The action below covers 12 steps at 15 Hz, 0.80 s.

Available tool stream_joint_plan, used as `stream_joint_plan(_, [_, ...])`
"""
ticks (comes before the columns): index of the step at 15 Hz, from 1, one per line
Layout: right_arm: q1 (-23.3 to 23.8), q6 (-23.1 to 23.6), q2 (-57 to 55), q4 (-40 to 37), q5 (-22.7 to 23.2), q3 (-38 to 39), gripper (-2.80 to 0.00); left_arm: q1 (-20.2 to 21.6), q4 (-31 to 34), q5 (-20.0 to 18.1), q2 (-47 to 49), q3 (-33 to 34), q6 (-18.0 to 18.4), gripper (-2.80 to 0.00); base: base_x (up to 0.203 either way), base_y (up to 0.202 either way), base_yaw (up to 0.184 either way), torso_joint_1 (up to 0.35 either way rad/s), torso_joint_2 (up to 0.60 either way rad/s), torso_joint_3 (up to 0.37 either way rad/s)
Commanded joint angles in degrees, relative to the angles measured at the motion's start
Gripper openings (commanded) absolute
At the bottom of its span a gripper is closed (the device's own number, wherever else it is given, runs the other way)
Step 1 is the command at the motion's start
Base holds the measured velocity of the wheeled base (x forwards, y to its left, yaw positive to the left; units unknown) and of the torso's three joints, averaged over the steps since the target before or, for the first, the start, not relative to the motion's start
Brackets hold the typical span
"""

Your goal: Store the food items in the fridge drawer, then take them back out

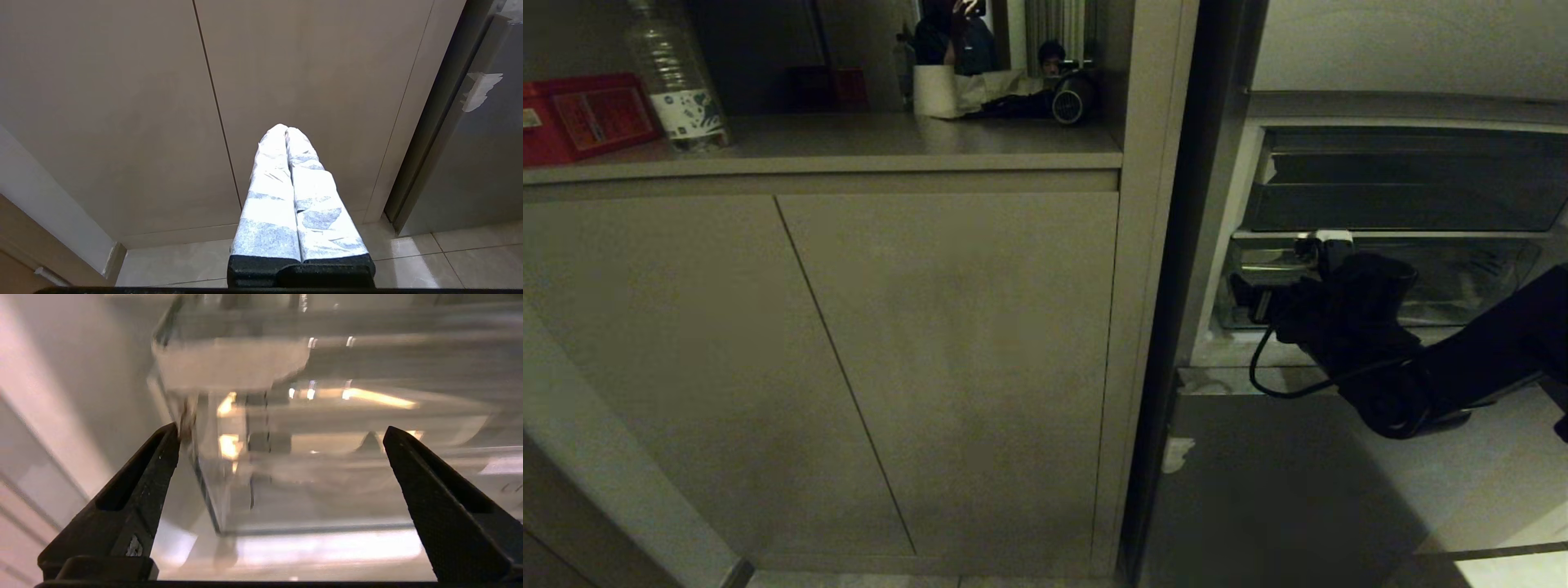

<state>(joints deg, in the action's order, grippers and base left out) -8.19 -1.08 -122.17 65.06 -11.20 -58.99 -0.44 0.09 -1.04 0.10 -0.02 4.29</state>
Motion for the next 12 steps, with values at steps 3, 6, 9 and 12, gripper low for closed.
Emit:
stream_joint_plan(3, [-1.39, 0.26, 1.32, 0.42, 2.06, 1.6, 0.0, 0.0, 0.0, -0.01, 0.08, 0.02, 0.02, -2.8, 0.0, 0.0, 0.0, 0.0, 0.0, 0.0])
stream_joint_plan(6, [-1.39, 0.2, 0.94, 0.34, 3.04, 0.96, 0.0, 0.0, 0.0, -0.01, 0.08, -0.06, 0.02, -2.8, 0.0, 0.0, 0.0, 0.0, 0.0, 0.0])
stream_joint_plan(9, [-1.39, 0.12, 0.44, 0.33, 3.9, 0.54, 0.0, 0.0, 0.0, -0.01, 0.08, -0.05, 0.02, -2.8, 0.0, 0.0, 0.0, 0.0, 0.0, 0.0])
stream_joint_plan(12, [-1.31, 0.11, -0.44, 0.33, 3.9, -0.86, 0.0, 0.0, 0.0, -0.01, 0.08, 0.02, 0.02, -2.8, 0.0, 0.0, 0.0, 0.0, 0.0, 0.0])
